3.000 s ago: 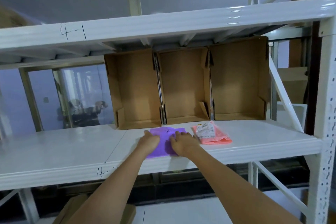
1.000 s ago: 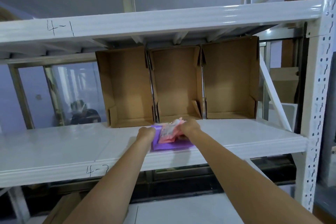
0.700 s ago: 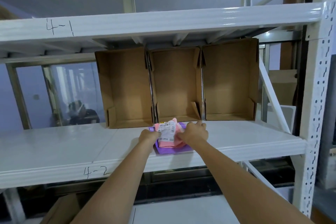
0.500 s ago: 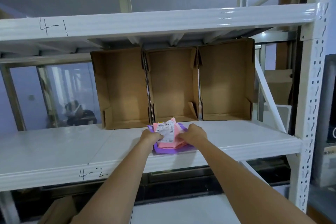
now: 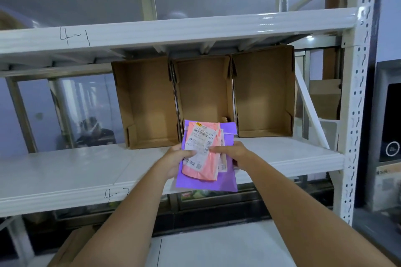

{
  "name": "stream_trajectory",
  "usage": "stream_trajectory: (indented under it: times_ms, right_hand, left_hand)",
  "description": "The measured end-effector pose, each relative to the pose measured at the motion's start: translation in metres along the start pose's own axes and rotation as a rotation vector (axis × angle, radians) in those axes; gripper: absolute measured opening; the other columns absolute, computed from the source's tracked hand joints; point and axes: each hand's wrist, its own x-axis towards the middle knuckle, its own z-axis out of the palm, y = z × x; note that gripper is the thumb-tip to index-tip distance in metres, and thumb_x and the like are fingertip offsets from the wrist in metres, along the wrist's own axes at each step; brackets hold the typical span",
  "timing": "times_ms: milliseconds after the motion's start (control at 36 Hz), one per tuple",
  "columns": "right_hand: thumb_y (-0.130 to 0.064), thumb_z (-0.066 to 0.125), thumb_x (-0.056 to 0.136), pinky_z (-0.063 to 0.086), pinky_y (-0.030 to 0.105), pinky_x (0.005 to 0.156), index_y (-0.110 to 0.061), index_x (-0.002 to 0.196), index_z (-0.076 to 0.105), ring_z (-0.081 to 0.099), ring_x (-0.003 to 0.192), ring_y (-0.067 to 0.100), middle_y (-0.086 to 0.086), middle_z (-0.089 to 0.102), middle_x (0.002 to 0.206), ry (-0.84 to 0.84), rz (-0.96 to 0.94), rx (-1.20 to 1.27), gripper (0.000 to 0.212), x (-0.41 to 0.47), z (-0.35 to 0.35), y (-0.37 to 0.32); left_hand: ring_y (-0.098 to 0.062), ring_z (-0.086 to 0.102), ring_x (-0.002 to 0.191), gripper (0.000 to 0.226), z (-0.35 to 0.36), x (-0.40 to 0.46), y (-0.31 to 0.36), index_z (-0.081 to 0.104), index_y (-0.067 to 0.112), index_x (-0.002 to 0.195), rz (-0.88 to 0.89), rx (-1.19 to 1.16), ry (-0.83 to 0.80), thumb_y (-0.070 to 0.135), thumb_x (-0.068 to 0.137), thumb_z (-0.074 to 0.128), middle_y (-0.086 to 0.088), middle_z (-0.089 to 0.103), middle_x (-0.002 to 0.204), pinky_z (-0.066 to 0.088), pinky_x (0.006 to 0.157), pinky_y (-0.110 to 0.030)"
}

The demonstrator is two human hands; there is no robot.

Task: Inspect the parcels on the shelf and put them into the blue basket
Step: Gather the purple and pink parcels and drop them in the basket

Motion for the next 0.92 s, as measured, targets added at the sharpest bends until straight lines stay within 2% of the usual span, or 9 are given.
stream_trajectory:
  times_ms: [56,111,250,361,556,667,806,917]
  right_hand:
    - [-0.017,0.086,0.070,0.059,0.039,0.071,-0.011,0.103,0.068,0.073,0.083,0.022,0.005,0.076,0.094,-0.015,-0.009,0.006,0.038,-0.005,0.003,0.001]
    - [-0.018,0.087,0.070,0.059,0.044,0.082,-0.011,0.106,0.067,0.073,0.088,0.023,0.006,0.075,0.099,-0.028,-0.029,0.015,0.042,-0.011,0.007,0.001]
    - [-0.018,0.085,0.071,0.057,0.047,0.087,-0.011,0.107,0.067,0.074,0.089,0.024,0.005,0.076,0.097,-0.083,-0.040,0.056,0.040,-0.031,0.016,0.007]
    - [-0.016,0.086,0.071,0.057,0.049,0.087,-0.010,0.109,0.066,0.073,0.091,0.025,0.006,0.076,0.099,-0.119,-0.020,0.051,0.043,-0.041,0.019,0.013]
    - [-0.016,0.086,0.070,0.058,0.047,0.084,-0.012,0.102,0.066,0.074,0.086,0.024,0.005,0.076,0.094,-0.039,-0.034,0.076,0.038,-0.054,0.024,0.026]
    - [-0.013,0.085,0.071,0.059,0.043,0.078,-0.011,0.102,0.066,0.074,0.084,0.023,0.005,0.076,0.092,-0.053,-0.014,0.100,0.036,-0.063,0.024,0.041]
    - [-0.018,0.088,0.066,0.056,0.050,0.086,-0.011,0.108,0.067,0.074,0.089,0.026,0.006,0.076,0.095,-0.075,0.043,0.089,0.047,-0.069,0.028,0.060]
    - [-0.015,0.088,0.066,0.057,0.048,0.084,-0.010,0.107,0.067,0.074,0.087,0.026,0.006,0.076,0.093,-0.081,0.058,0.103,0.046,-0.074,0.031,0.076]
  left_hand:
    - [-0.033,0.064,0.108,0.038,-0.001,-0.011,0.003,0.059,0.007,0.122,-0.068,0.052,-0.053,0.000,0.085,0.066,-0.016,0.067,0.119,0.052,0.092,-0.050]
    - [-0.032,0.064,0.109,0.038,-0.002,-0.019,0.004,0.059,0.008,0.122,-0.085,0.086,-0.060,0.000,0.086,0.066,-0.015,0.066,0.120,0.052,0.091,-0.047]
    - [-0.032,0.064,0.106,0.039,-0.005,-0.036,-0.004,0.059,0.005,0.122,-0.017,0.030,0.025,-0.005,0.085,0.065,-0.016,0.065,0.121,0.054,0.084,-0.044]
    - [-0.031,0.065,0.104,0.039,-0.008,-0.047,-0.011,0.060,0.007,0.120,-0.015,0.033,0.064,-0.004,0.083,0.067,-0.015,0.067,0.118,0.056,0.081,-0.044]
    - [-0.031,0.065,0.103,0.038,-0.006,-0.064,-0.023,0.060,0.006,0.120,-0.016,0.014,0.061,-0.004,0.083,0.067,-0.015,0.067,0.117,0.057,0.073,-0.041]
    - [-0.032,0.064,0.105,0.038,-0.009,-0.070,-0.037,0.061,0.006,0.117,-0.026,0.018,0.034,-0.006,0.081,0.067,-0.016,0.067,0.117,0.056,0.077,-0.043]
    - [-0.036,0.062,0.110,0.037,-0.016,-0.080,-0.054,0.062,0.004,0.114,-0.050,-0.006,0.004,-0.010,0.080,0.066,-0.018,0.066,0.118,0.049,0.095,-0.052]
    - [-0.036,0.062,0.109,0.038,-0.021,-0.083,-0.073,0.062,0.004,0.115,-0.060,-0.025,-0.003,-0.012,0.080,0.064,-0.019,0.066,0.117,0.052,0.091,-0.051]
